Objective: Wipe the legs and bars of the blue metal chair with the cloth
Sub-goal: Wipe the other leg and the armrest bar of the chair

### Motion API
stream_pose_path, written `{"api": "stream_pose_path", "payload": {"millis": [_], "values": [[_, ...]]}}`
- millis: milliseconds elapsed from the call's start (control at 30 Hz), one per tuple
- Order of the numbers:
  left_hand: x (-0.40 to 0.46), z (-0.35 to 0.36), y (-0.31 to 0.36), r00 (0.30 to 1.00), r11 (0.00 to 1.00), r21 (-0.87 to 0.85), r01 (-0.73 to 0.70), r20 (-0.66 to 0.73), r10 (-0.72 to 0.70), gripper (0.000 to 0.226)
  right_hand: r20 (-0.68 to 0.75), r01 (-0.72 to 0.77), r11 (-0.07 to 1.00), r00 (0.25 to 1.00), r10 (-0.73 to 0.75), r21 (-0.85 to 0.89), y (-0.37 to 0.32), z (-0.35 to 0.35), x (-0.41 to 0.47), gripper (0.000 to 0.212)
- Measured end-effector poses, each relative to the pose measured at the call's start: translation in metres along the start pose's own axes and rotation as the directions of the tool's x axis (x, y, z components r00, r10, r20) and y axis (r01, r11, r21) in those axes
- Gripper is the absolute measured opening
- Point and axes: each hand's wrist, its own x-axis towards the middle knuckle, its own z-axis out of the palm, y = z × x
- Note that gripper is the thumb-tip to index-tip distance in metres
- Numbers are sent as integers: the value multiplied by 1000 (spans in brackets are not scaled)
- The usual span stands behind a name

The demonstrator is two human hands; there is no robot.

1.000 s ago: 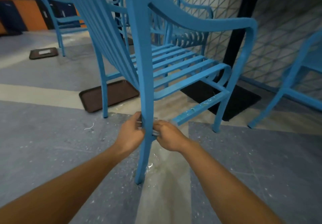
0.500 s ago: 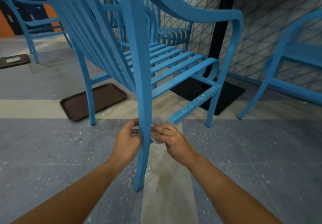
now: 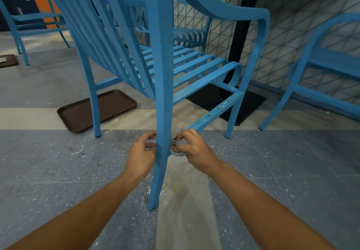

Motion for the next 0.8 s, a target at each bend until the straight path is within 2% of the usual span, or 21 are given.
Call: {"api": "stream_pose_path", "payload": {"millis": [33, 100, 167, 200, 267, 333, 433, 500, 567, 633, 667, 733, 800], "values": [[0, 0, 1, 1000, 1000, 8, -2, -6, 2, 40, 31, 11, 1000, 999, -11, -14, 1, -3, -2, 19], [-2, 0, 3, 1000, 1000, 22, -7, -10, 7, 38, 181, -4, 998, 983, 15, -60, 10, -11, -9, 24], [-3, 1, 4, 1000, 999, 33, 8, -6, -8, 37, 306, -217, 975, 926, 222, -50, 20, -20, -23, 28], [-4, 2, 4, 1000, 999, 38, 19, -6, -18, 37, 308, -416, 907, 873, 378, 66, 21, -26, -29, 27], [-5, 4, 4, 999, 998, 40, 47, -7, -47, 39, 173, -642, 703, 764, 621, 306, 20, -40, -38, 19], [-7, 7, 4, 998, 997, 34, 69, -10, -68, 42, 57, -690, 594, 670, 740, 413, 21, -51, -40, 20], [-12, 12, 7, 996, 996, 16, 87, -16, -87, 45, -19, -692, 474, 555, 832, 544, 27, -60, -31, 24], [-14, 14, 7, 995, 995, 14, 94, -24, -94, 45, -82, -694, 477, 520, 850, 540, 30, -62, -18, 24], [-16, 13, 7, 994, 994, 4, 107, -25, -107, 44, -173, -677, 574, 566, 806, 460, 25, -62, -2, 28], [-17, 11, 6, 993, 993, -3, 115, -20, -115, 45, -197, -614, 682, 668, 717, 397, 13, -58, 13, 32], [-18, 10, 5, 993, 993, -2, 120, -21, -120, 46, -139, -577, 723, 737, 662, 381, 4, -53, 17, 36], [-18, 7, 3, 991, 991, 21, 132, -36, -132, 47, 71, -517, 779, 846, 529, 355, -11, -36, 18, 43], [-17, 4, 0, 988, 989, 47, 140, -67, -136, 47, 275, -405, 884, 899, 339, 232, -17, -19, 11, 45]]}}
